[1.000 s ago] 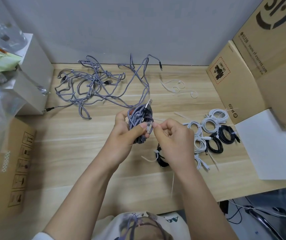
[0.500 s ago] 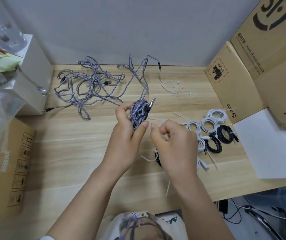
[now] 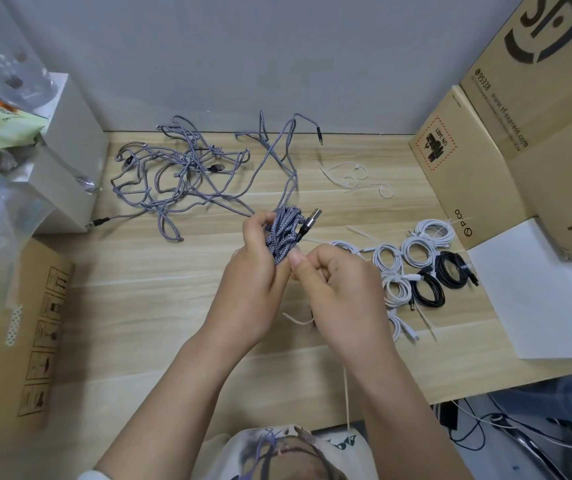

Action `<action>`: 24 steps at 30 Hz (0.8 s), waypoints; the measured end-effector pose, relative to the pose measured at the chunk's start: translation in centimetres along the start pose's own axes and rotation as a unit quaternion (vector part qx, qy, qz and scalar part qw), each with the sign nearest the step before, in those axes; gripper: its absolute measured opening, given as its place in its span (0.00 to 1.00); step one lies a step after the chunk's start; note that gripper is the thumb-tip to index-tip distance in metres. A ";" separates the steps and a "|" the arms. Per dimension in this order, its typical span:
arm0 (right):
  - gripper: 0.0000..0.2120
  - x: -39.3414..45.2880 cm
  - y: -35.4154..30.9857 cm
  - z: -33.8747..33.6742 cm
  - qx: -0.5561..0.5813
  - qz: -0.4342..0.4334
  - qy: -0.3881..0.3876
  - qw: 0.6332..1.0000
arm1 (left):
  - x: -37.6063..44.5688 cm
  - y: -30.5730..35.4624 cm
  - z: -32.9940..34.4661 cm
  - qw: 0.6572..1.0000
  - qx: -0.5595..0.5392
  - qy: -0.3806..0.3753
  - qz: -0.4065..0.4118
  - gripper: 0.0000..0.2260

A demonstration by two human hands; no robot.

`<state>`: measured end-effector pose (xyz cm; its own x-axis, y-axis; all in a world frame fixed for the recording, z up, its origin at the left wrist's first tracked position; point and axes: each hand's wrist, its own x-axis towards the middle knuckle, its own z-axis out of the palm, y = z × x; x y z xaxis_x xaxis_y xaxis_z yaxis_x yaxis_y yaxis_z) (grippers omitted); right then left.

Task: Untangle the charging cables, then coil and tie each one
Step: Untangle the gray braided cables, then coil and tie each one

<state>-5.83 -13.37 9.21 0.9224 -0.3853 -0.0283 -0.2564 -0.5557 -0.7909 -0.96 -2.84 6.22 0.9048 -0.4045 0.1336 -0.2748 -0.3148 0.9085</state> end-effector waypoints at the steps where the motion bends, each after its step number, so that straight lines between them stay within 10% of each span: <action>1: 0.16 0.2 0.2 0.0 0.000 -0.001 -0.001 1.000 | 0.0 0.1 0.0 1.000 -0.004 -0.005 0.006 0.17; 16: 0.14 1.7 1.2 -1.4 0.222 0.018 -0.132 0.966 | 0.3 -0.6 -0.6 0.937 -0.319 -0.115 -0.079 0.18; 24: 0.13 1.5 1.3 -0.3 0.257 0.089 -0.095 0.958 | 0.3 -0.7 -0.7 0.953 -0.278 -0.099 -0.073 0.12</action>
<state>-4.85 -14.90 8.35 0.9261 -0.2714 -0.2620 -0.2828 -0.0398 -0.9584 -0.23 -2.18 5.85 0.8254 -0.5632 -0.0380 0.1146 0.1014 0.9882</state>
